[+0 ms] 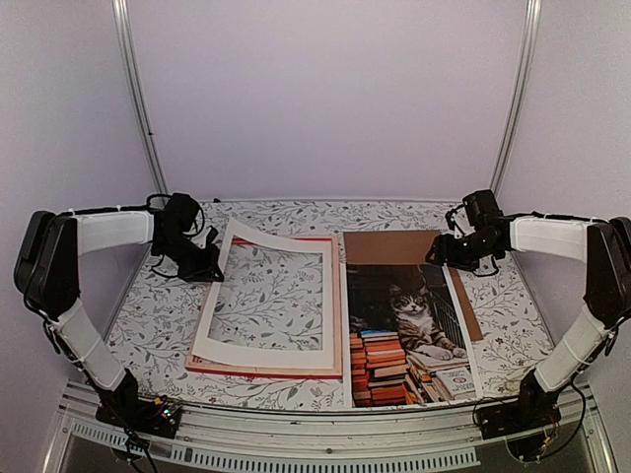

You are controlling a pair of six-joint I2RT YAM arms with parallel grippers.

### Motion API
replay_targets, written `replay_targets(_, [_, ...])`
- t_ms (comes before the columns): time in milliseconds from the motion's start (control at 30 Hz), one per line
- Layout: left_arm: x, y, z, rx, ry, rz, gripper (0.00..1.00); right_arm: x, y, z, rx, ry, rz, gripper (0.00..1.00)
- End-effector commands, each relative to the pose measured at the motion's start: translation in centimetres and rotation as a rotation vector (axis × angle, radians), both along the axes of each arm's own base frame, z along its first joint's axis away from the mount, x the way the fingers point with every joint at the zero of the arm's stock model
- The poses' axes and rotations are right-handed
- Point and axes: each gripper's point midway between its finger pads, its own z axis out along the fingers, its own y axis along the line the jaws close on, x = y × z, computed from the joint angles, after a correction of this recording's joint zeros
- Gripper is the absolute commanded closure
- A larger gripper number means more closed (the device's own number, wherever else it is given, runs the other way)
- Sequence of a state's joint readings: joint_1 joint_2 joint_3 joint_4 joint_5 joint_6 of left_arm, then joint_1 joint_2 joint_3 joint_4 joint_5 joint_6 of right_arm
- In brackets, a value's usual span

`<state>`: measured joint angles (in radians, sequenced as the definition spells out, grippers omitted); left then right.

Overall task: Put the photo into the frame
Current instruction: Place the mat board on the glass panel.

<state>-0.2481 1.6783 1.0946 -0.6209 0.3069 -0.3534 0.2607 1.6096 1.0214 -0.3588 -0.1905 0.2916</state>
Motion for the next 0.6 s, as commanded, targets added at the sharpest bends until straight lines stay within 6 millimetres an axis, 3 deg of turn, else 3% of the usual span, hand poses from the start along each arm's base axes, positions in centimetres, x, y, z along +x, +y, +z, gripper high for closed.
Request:
replay_targets(0, [0.3, -0.4, 1.6, -0.052, -0.041, 0.004, 0.97, 0.0, 0.1, -0.3, -0.018, 0.01, 0.0, 0.3])
replay_targets(267, [0.0, -0.5, 1.2, -0.056, -0.025, 0.0, 0.89, -0.1, 0.2, -0.5, -0.02, 0.014, 0.001, 0.3])
replay_targets(567, [0.2, 0.6, 1.6, 0.009, -0.045, 0.013, 0.59, -0.1, 0.2, -0.3, -0.021, 0.009, 0.002, 0.3])
